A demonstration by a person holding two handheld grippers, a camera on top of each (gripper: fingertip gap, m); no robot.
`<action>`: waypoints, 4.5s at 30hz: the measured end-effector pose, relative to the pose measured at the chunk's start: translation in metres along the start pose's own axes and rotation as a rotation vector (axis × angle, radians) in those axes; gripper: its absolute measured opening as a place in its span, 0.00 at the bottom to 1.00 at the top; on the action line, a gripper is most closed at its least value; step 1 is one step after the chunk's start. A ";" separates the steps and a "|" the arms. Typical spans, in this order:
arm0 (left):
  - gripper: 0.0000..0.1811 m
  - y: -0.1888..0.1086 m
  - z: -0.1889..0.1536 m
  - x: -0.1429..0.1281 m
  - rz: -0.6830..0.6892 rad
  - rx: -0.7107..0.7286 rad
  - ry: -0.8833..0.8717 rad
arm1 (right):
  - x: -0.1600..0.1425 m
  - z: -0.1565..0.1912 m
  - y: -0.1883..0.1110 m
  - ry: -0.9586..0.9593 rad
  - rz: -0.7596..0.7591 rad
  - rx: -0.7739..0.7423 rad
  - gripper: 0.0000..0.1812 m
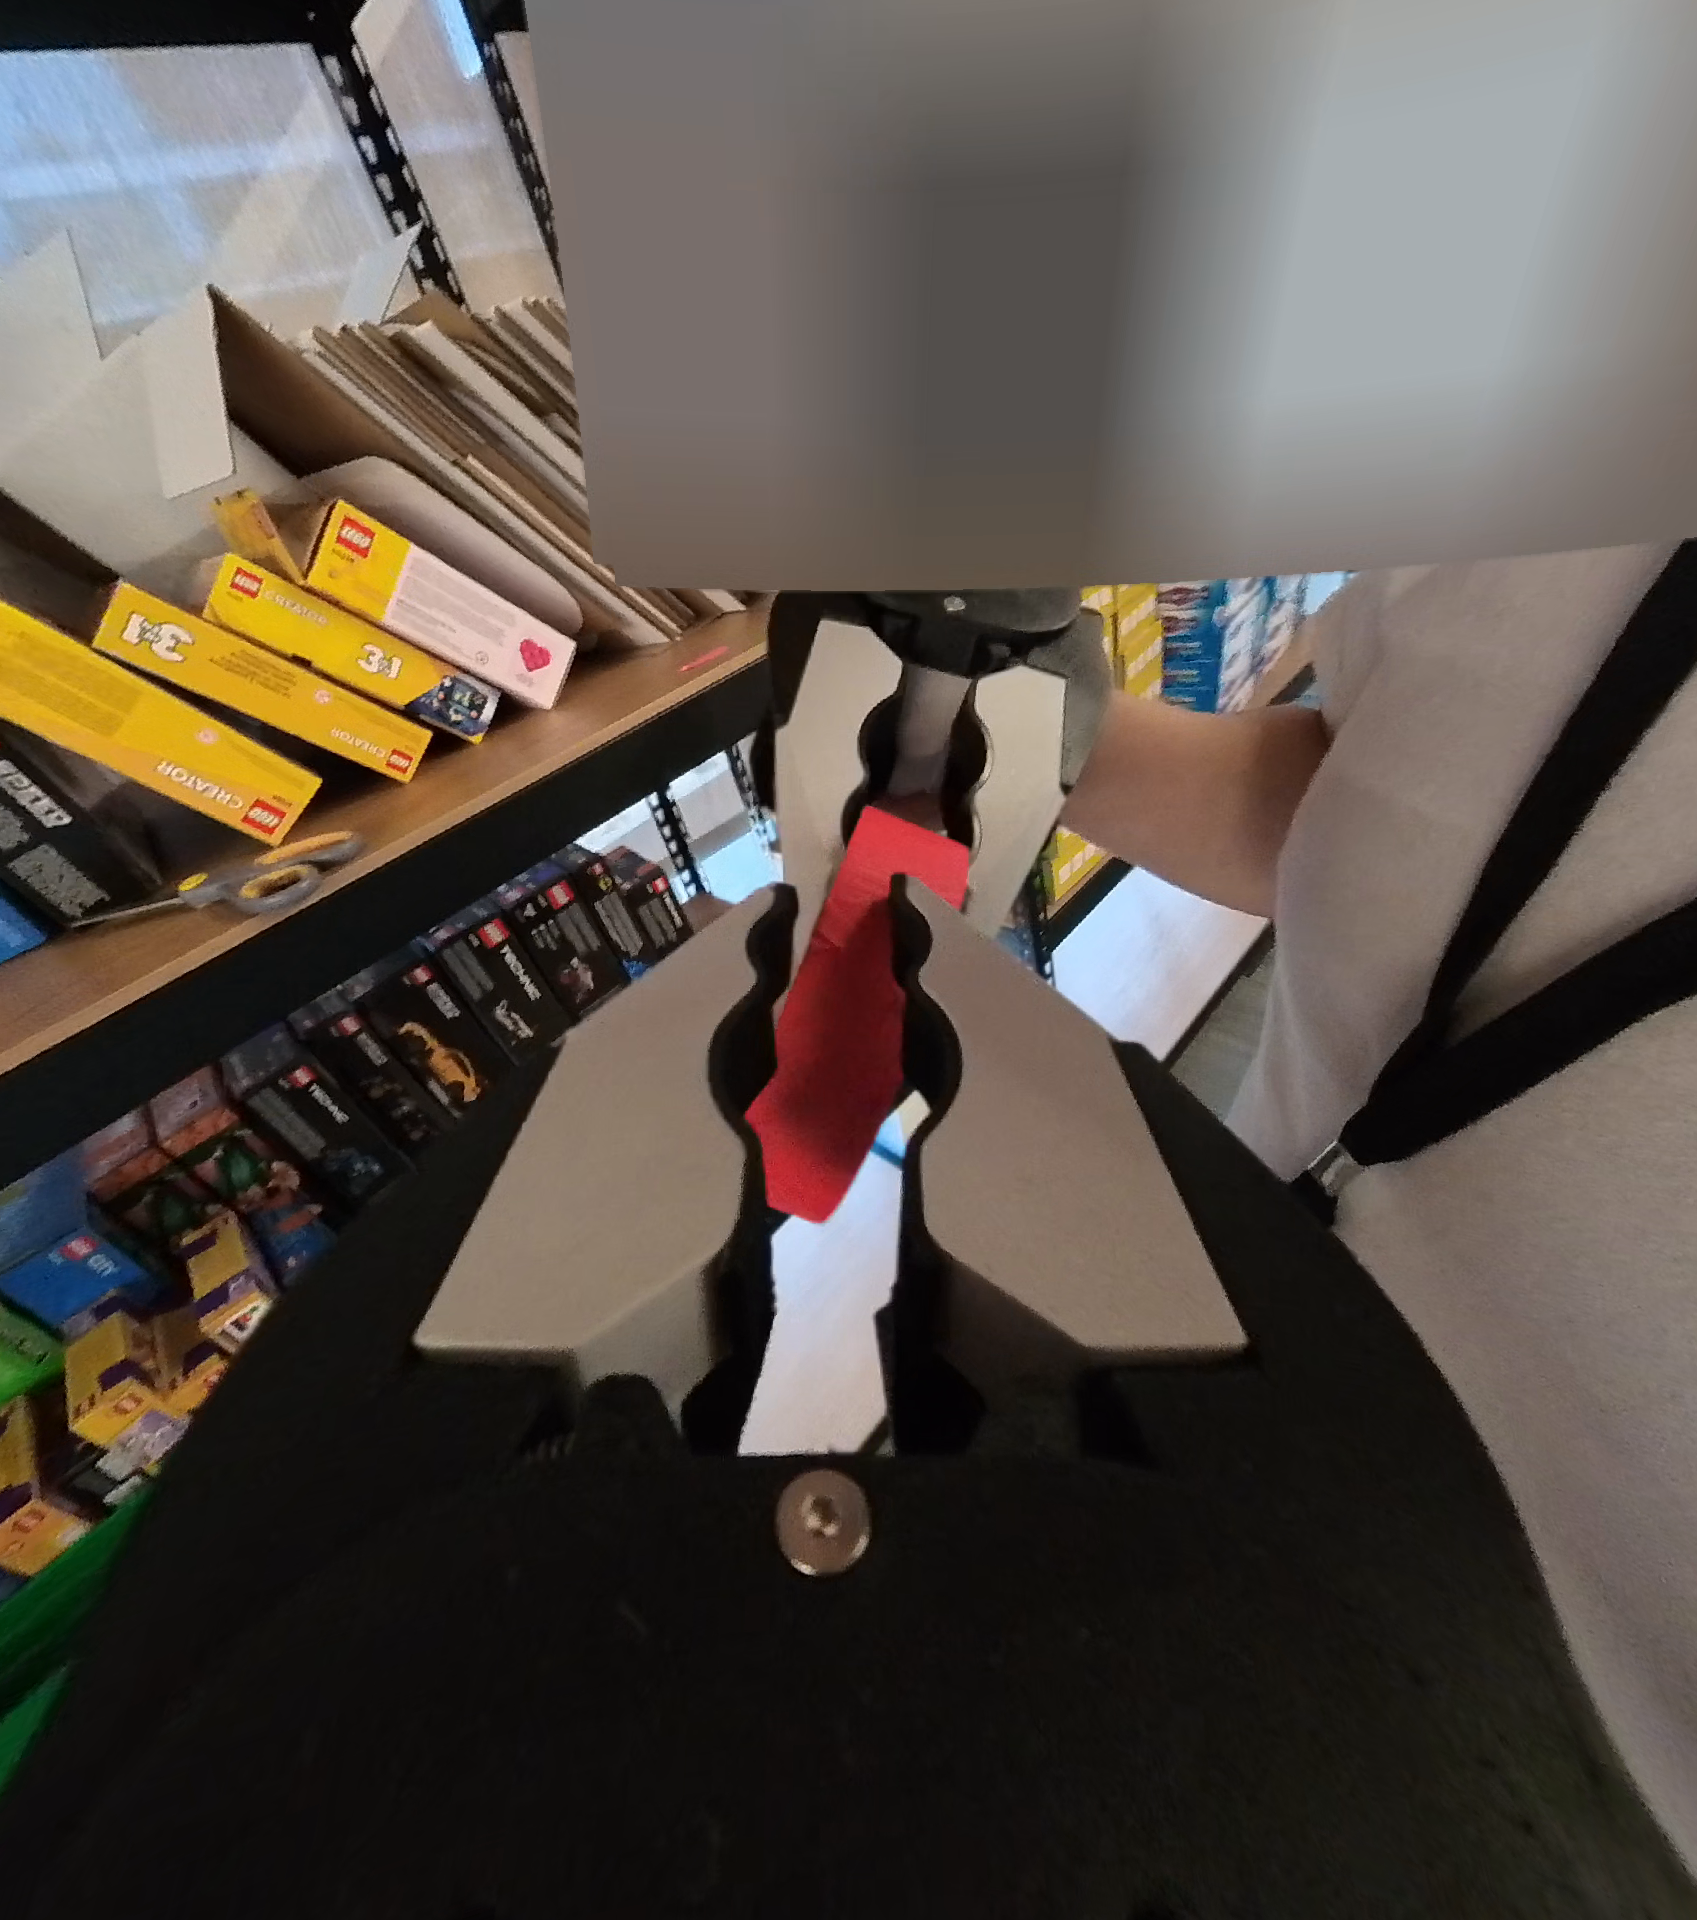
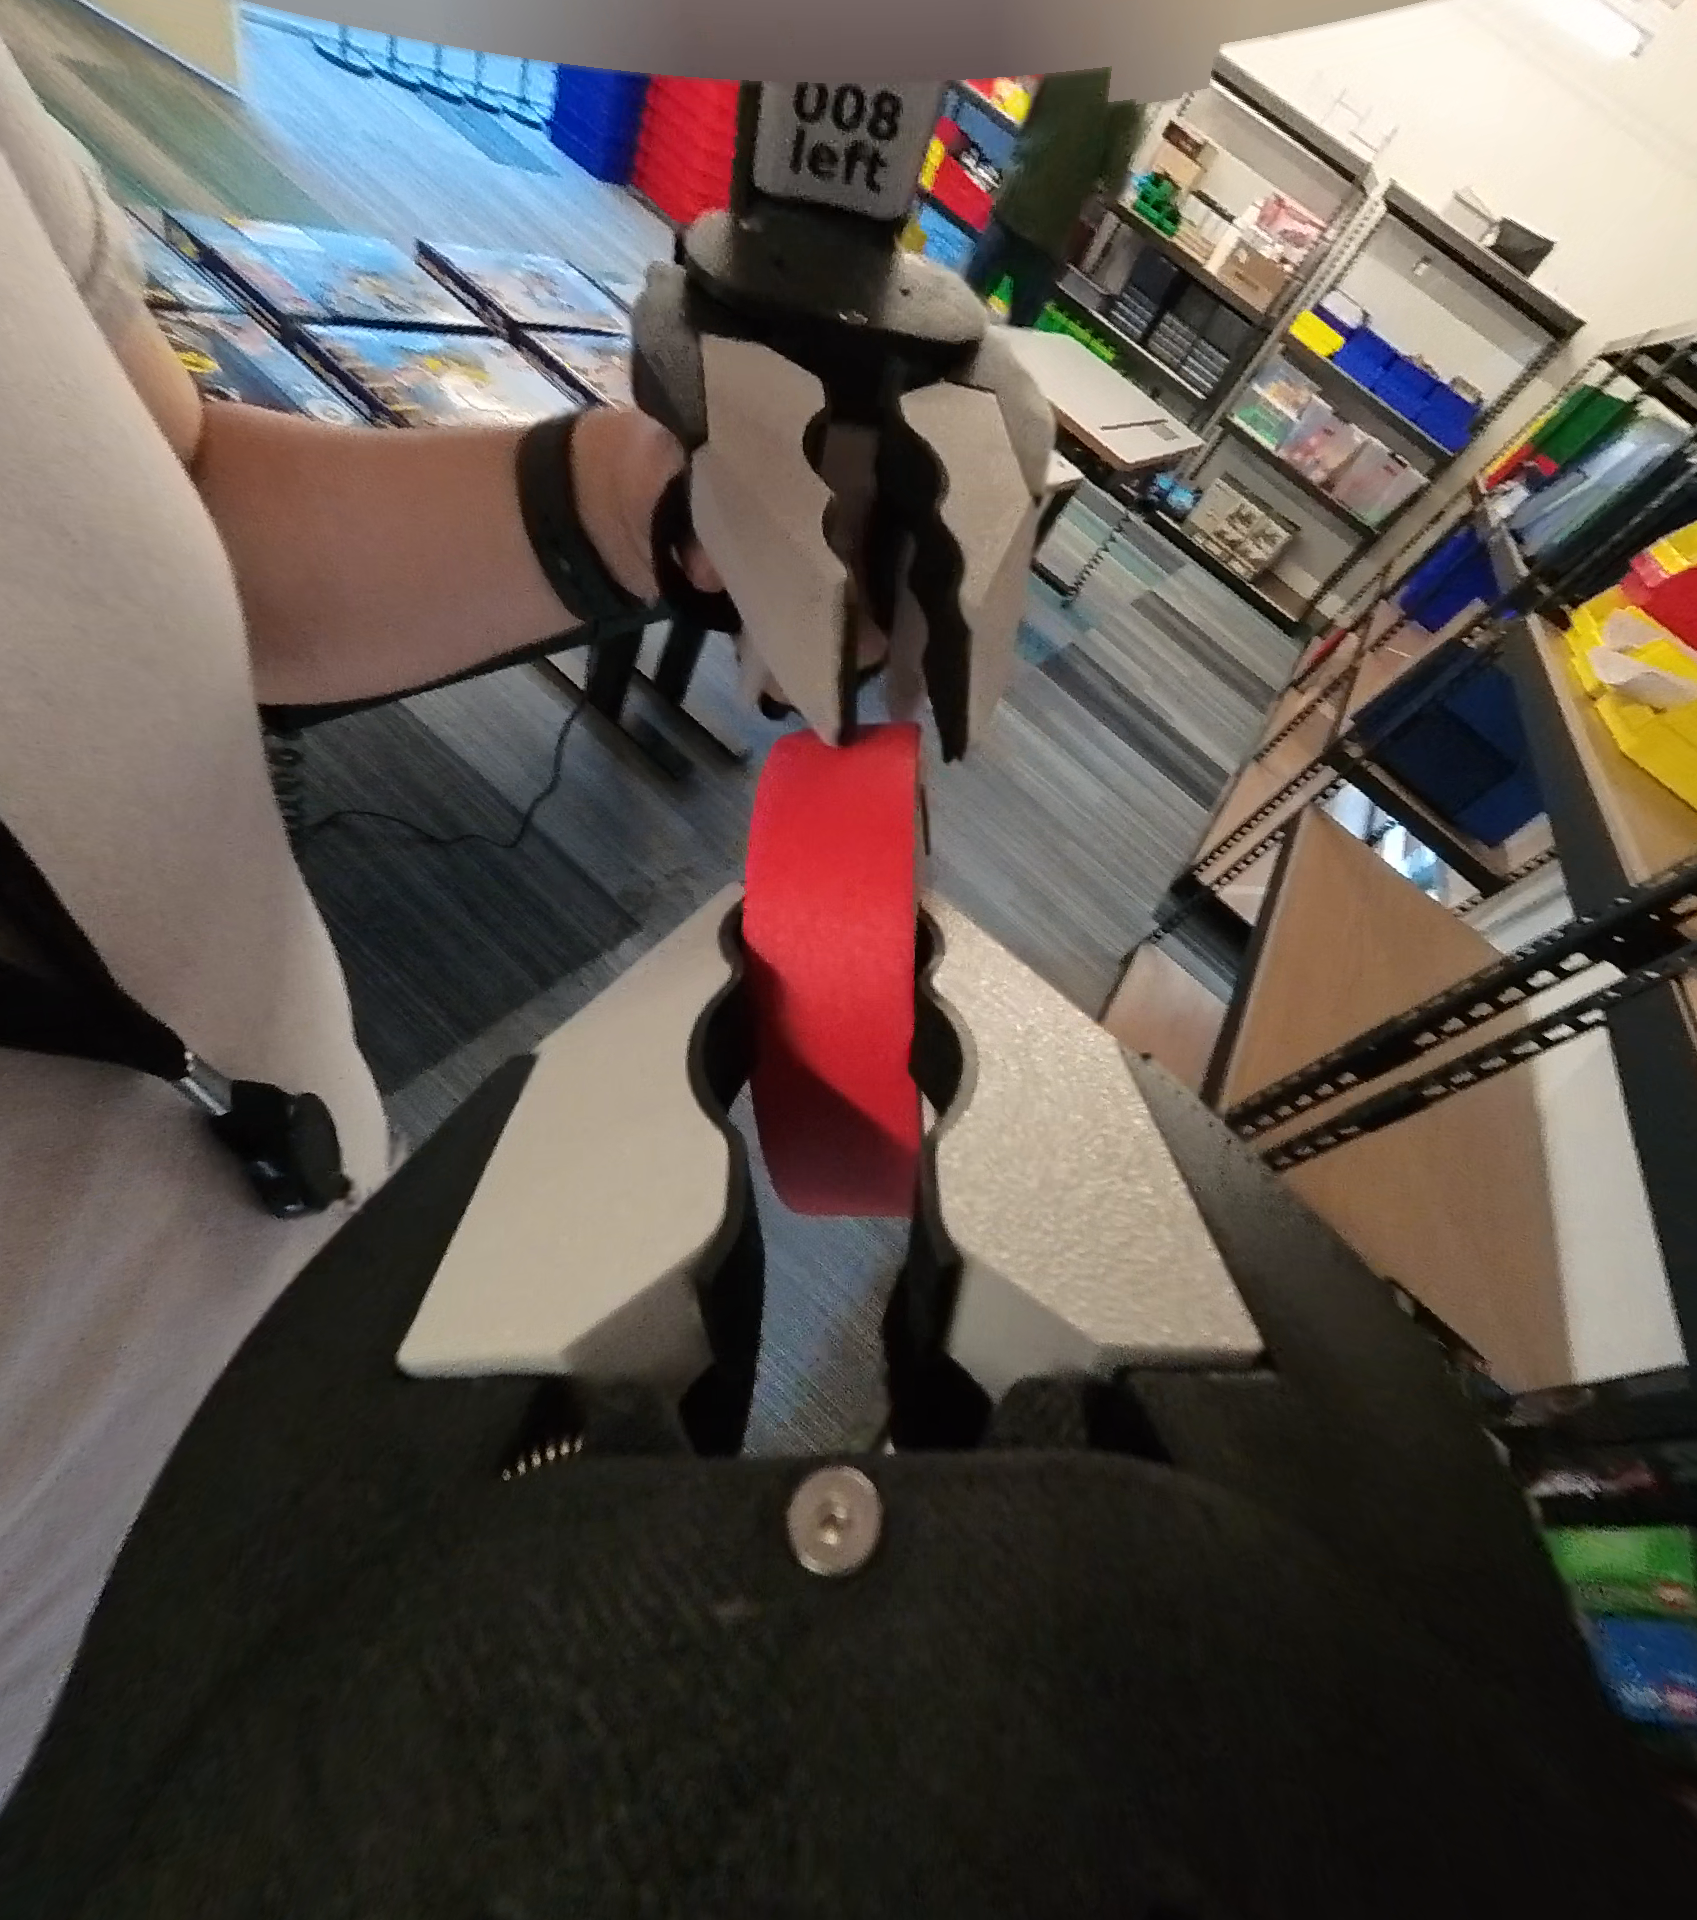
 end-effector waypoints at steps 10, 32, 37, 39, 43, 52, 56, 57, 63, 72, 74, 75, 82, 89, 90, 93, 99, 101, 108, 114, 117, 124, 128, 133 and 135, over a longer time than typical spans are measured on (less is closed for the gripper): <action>0.00 -0.005 0.002 -0.004 -0.047 -0.173 -0.030 | -0.005 0.002 0.001 0.077 -0.123 0.162 0.13; 0.06 -0.019 0.000 0.000 -0.084 -0.096 0.020 | 0.003 -0.001 -0.003 -0.184 0.017 0.058 0.13; 0.05 -0.007 0.002 0.001 0.026 -0.159 0.006 | 0.004 0.001 0.000 -0.268 0.072 0.053 0.13; 0.03 -0.005 0.003 -0.001 0.039 -0.170 0.005 | 0.002 0.002 0.002 -0.281 0.089 0.057 0.13; 0.02 -0.001 0.005 -0.005 0.069 -0.190 -0.006 | -0.001 0.004 0.002 -0.304 0.111 0.052 0.13; 0.02 0.000 0.010 -0.007 0.088 -0.145 0.027 | -0.005 0.000 0.001 -0.259 0.086 0.046 0.13; 0.00 -0.002 0.012 -0.005 0.043 -0.090 0.055 | -0.006 -0.006 0.001 -0.186 0.050 0.043 0.13; 0.00 -0.002 0.013 -0.005 0.031 -0.074 0.063 | -0.006 -0.008 0.002 -0.167 0.043 0.038 0.13; 0.00 -0.006 0.013 -0.007 0.023 -0.008 0.094 | -0.009 -0.012 0.006 -0.103 0.036 0.047 0.13; 0.00 -0.010 0.012 -0.011 0.016 0.046 0.099 | -0.011 -0.014 0.011 -0.064 0.036 0.059 0.13; 0.00 -0.011 0.013 -0.012 0.007 0.056 0.098 | -0.012 -0.015 0.011 -0.058 0.037 0.056 0.13; 0.00 -0.012 0.012 -0.012 0.003 0.057 0.097 | -0.012 -0.016 0.011 -0.051 0.038 0.052 0.13; 0.00 -0.022 0.016 -0.011 -0.072 0.104 0.025 | -0.015 -0.027 -0.003 -0.034 0.036 -0.031 0.13; 0.08 -0.008 0.021 -0.006 -0.058 0.039 -0.030 | -0.013 -0.020 0.005 -0.105 0.083 -0.003 0.13; 0.07 -0.005 0.021 -0.007 -0.029 0.030 -0.019 | -0.012 -0.019 0.005 -0.108 0.081 0.001 0.13; 0.04 0.001 0.021 -0.011 0.016 0.004 0.006 | -0.012 -0.017 0.004 -0.106 0.086 0.013 0.13; 0.00 -0.001 0.018 -0.015 -0.053 0.004 0.078 | -0.017 -0.017 0.001 -0.032 0.040 0.041 0.13; 0.00 -0.002 0.016 -0.016 -0.068 -0.005 0.077 | -0.018 -0.018 0.000 0.005 0.014 0.060 0.13; 0.03 -0.007 0.019 -0.019 -0.085 0.005 0.026 | -0.029 -0.013 0.014 0.024 0.026 0.115 0.13; 0.06 -0.006 0.014 -0.024 0.001 -0.014 0.018 | -0.026 -0.016 0.018 0.037 -0.039 0.149 0.13; 0.00 -0.008 0.013 -0.025 -0.036 0.010 0.020 | -0.025 -0.016 0.018 0.042 -0.054 0.161 0.13; 0.00 -0.009 0.011 -0.028 -0.055 0.063 0.066 | -0.026 -0.016 0.020 0.089 -0.059 0.171 0.13; 0.00 -0.009 0.010 -0.028 -0.065 0.071 0.078 | -0.027 -0.017 0.019 0.128 -0.075 0.180 0.13; 0.00 -0.009 0.011 -0.026 -0.112 0.069 0.058 | -0.027 -0.019 0.019 0.175 -0.126 0.194 0.13; 0.00 -0.009 0.012 -0.025 -0.132 0.073 0.046 | -0.028 -0.022 0.020 0.206 -0.150 0.202 0.13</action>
Point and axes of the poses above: each gripper's, where its closed fingertips meet, y out along the fingers, x out of its top, z = x × y across the jaws, the point moved 10 cm from there along -y, back along the fingers, and after that the axes turned 7 degrees about -y, right-handed, at the moved point
